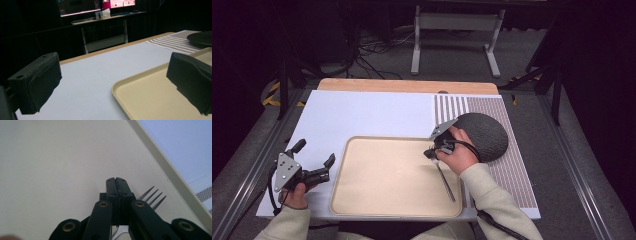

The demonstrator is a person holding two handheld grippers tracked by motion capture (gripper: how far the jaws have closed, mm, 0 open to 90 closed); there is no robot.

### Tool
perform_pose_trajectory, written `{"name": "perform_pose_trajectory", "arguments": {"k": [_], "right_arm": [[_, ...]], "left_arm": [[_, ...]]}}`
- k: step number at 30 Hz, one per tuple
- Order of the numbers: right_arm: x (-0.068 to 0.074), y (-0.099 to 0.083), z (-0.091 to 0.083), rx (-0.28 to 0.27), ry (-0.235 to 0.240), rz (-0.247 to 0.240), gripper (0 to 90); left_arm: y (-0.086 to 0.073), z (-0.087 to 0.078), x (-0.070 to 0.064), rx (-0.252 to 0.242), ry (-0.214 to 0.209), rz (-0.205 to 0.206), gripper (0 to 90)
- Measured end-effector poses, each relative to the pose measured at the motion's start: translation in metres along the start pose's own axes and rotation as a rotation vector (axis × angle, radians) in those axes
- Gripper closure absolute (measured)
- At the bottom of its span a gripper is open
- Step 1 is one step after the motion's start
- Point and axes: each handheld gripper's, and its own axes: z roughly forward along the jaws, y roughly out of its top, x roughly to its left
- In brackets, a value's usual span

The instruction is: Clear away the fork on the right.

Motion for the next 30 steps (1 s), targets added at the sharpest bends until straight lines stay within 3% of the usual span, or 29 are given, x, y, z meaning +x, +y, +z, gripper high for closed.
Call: {"name": "perform_pose_trajectory", "arguments": {"k": [12, 25, 30], "right_arm": [[-0.006, -0.009, 0.016, 0.045, -0.005, 0.024, 89.8], [-0.010, -0.013, 0.021, 0.061, -0.017, 0.035, 89.8], [-0.008, -0.012, 0.021, 0.068, -0.047, 0.043, 89.8]], "left_arm": [[0.000, 0.000, 0.000, 0.001, -0.001, -0.004, 0.4], [0.000, 0.000, 0.000, 0.005, 0.003, -0.004, 0.4], [0.000, 0.000, 0.000, 0.003, 0.002, -0.004, 0.4]]}}
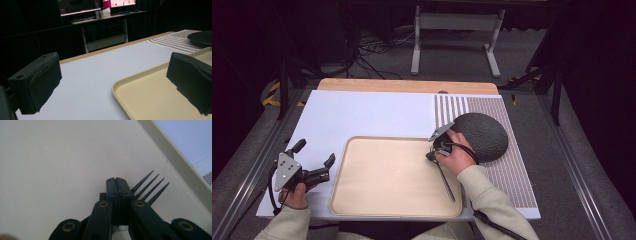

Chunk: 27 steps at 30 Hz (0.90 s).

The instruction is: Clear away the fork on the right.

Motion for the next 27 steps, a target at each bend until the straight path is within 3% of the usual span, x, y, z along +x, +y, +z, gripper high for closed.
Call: {"name": "perform_pose_trajectory", "arguments": {"k": [27], "right_arm": [[-0.017, -0.012, -0.013, 0.008, -0.086, 0.067, 89.8]], "left_arm": [[0.000, 0.001, -0.001, 0.004, -0.005, -0.002, 0.5]]}}
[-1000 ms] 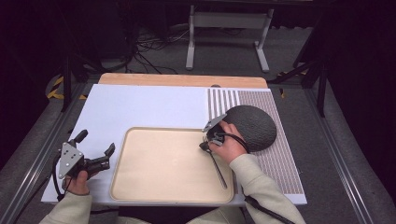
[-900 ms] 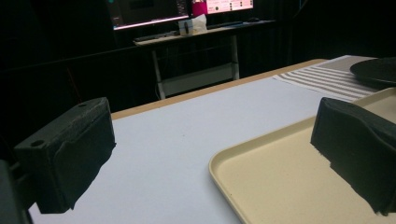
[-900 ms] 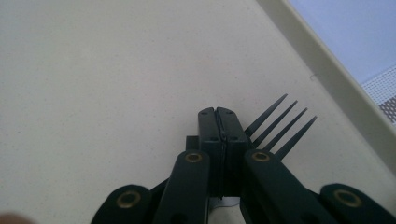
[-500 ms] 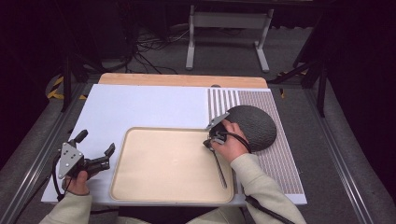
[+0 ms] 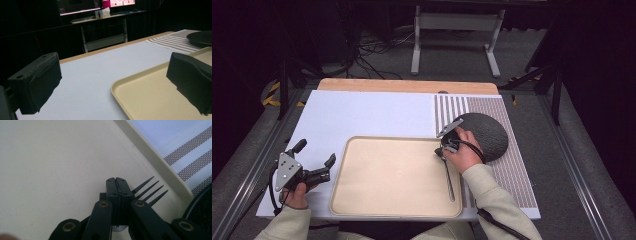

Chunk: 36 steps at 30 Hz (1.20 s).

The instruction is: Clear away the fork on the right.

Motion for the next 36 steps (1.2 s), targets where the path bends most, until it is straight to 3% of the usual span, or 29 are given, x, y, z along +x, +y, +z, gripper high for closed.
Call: {"name": "perform_pose_trajectory", "arguments": {"k": [16, 21, 25, 26, 27, 29, 36], "right_arm": [[-0.007, -0.008, -0.004, 0.004, -0.035, 0.045, 89.4], [-0.006, -0.008, -0.008, -0.019, -0.031, 0.045, 84.4], [-0.005, -0.007, -0.012, -0.049, -0.027, 0.040, 76.8], [-0.003, -0.004, -0.018, -0.089, -0.024, 0.049, 61.4], [-0.003, -0.004, -0.018, -0.089, -0.024, 0.049, 61.4], [0.000, -0.003, -0.024, -0.176, -0.013, 0.078, 38.9], [0.004, -0.001, -0.043, -0.286, 0.007, 0.043, 25.8]], "left_arm": [[0.000, 0.003, -0.002, 0.000, -0.007, -0.002, 0.5], [0.000, 0.003, -0.001, 0.000, -0.008, -0.004, 0.5], [0.000, 0.003, -0.001, 0.000, -0.008, -0.004, 0.5], [0.000, 0.003, -0.001, 0.001, -0.008, -0.002, 0.5], [0.000, 0.003, -0.001, 0.001, -0.008, -0.002, 0.5], [0.000, 0.003, -0.001, -0.002, -0.006, -0.003, 0.5], [0.000, 0.002, -0.001, 0.002, -0.002, 0.002, 0.5]]}}
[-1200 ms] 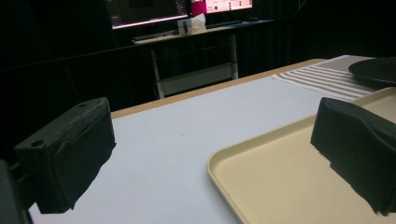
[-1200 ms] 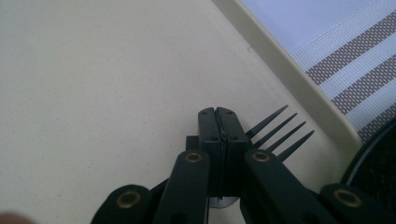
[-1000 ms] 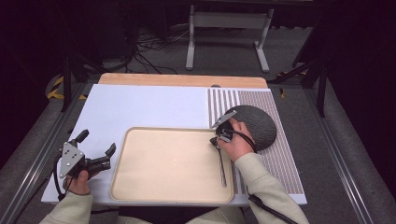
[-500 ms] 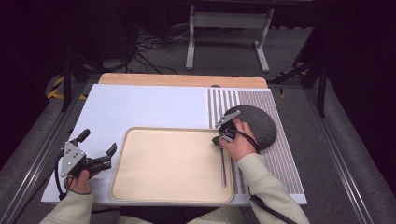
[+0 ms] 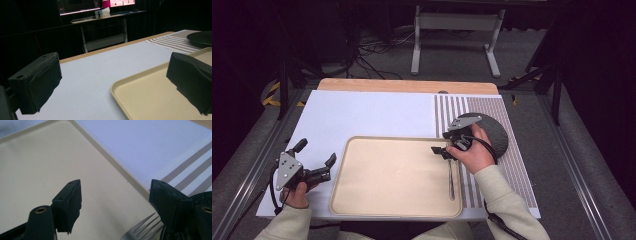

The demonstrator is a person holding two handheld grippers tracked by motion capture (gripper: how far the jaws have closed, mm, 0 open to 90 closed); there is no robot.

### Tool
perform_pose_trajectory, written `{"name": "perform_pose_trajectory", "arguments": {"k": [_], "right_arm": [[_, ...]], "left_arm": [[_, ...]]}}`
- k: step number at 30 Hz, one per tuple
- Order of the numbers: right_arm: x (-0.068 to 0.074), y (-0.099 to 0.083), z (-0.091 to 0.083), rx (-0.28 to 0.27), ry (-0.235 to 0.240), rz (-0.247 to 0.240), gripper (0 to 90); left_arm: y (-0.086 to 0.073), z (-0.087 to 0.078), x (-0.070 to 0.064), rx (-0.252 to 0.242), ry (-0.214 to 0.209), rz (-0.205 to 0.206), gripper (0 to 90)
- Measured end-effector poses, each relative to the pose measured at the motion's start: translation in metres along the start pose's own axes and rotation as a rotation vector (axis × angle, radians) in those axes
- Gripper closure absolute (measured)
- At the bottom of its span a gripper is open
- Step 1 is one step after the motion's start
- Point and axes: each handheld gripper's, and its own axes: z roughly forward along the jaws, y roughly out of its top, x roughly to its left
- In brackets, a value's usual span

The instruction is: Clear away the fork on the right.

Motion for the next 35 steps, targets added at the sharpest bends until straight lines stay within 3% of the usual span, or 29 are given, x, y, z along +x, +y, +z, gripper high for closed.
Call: {"name": "perform_pose_trajectory", "arguments": {"k": [10, 14, 19, 24, 26, 27, 30, 32, 34, 35], "right_arm": [[0.006, 0.001, -0.031, -0.135, 0.002, -0.056, 19.2], [0.005, -0.003, -0.039, -0.164, 0.001, -0.042, 18.0], [0.003, -0.017, -0.055, -0.241, 0.015, -0.023, 15.0], [-0.003, -0.047, -0.068, -0.364, 0.014, 0.014, 12.2], [-0.004, -0.054, -0.071, -0.385, 0.009, 0.022, 11.8], [-0.007, -0.068, -0.076, -0.439, 0.007, 0.034, 11.4], [-0.010, -0.088, -0.081, -0.494, -0.017, 0.023, 10.6], [-0.012, -0.103, -0.084, -0.513, -0.036, 0.019, 10.4], [-0.014, -0.110, -0.085, -0.507, -0.042, 0.026, 9.9], [-0.017, -0.122, -0.086, -0.500, -0.060, 0.031, 9.4]], "left_arm": [[0.000, 0.000, 0.001, -0.002, 0.005, 0.000, 0.5], [0.000, -0.001, 0.001, -0.003, 0.007, 0.000, 0.6], [0.000, 0.000, 0.001, -0.003, 0.006, -0.008, 0.6], [0.001, 0.000, 0.001, -0.002, 0.007, -0.005, 0.6], [0.001, 0.000, 0.001, -0.002, 0.007, -0.004, 0.6], [0.001, 0.001, 0.001, -0.004, 0.008, -0.005, 0.6], [0.000, 0.002, 0.000, -0.003, 0.009, -0.006, 0.6], [0.000, 0.002, 0.000, -0.003, 0.008, -0.005, 0.5], [0.001, 0.002, 0.000, -0.003, 0.005, -0.006, 0.5], [0.001, 0.003, 0.000, -0.004, 0.004, -0.006, 0.5]]}}
